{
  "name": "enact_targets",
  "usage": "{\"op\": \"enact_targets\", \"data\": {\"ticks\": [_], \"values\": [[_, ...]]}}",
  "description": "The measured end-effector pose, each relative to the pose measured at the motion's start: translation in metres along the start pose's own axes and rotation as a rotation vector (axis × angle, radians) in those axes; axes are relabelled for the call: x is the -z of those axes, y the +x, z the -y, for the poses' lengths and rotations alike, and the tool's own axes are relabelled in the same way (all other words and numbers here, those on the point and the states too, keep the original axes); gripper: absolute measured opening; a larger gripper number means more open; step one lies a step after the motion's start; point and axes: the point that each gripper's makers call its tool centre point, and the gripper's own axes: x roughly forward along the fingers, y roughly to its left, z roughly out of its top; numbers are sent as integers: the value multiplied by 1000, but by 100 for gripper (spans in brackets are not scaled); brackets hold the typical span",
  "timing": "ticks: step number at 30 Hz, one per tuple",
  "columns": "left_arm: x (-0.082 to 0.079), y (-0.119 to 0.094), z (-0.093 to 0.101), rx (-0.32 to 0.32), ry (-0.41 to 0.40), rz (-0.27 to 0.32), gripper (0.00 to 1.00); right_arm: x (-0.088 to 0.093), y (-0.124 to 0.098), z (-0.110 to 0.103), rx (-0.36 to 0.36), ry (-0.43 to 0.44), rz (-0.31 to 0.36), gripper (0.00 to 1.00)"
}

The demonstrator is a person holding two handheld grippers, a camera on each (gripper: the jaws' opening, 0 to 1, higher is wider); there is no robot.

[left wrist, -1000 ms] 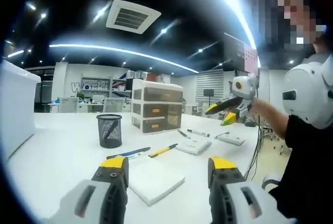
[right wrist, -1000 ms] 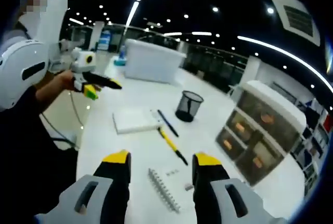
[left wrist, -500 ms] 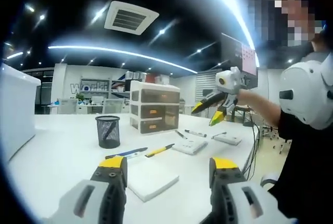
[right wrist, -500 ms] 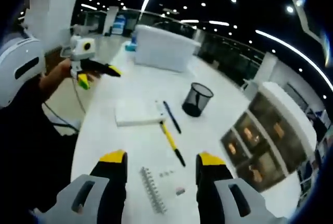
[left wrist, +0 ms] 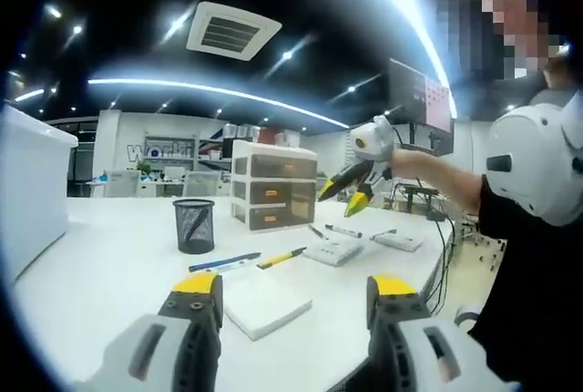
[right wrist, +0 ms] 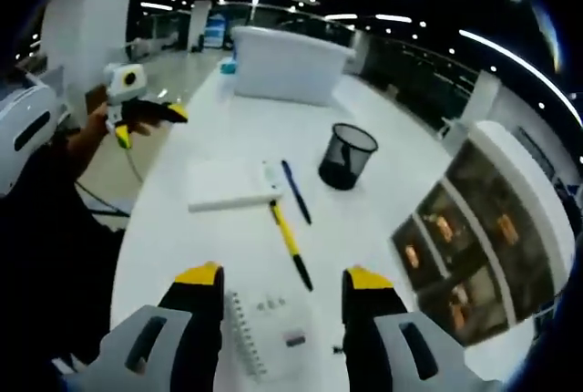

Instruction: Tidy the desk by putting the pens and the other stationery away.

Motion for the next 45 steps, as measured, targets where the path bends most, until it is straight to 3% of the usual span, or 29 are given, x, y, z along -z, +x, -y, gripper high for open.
{"op": "enact_targets", "data": {"ticks": [19, 28, 45], "values": [[-1, -9, 4, -8, -9, -1, 64, 2, 50, 10, -95, -105, -177, 49], [0, -13, 7, -4, -9, -7, 64, 10, 74, 2, -146, -164, -278, 43], [6, -21, 8, -19, -23, -9, 64, 18, 105, -1, -198, -194, -350, 29]]}}
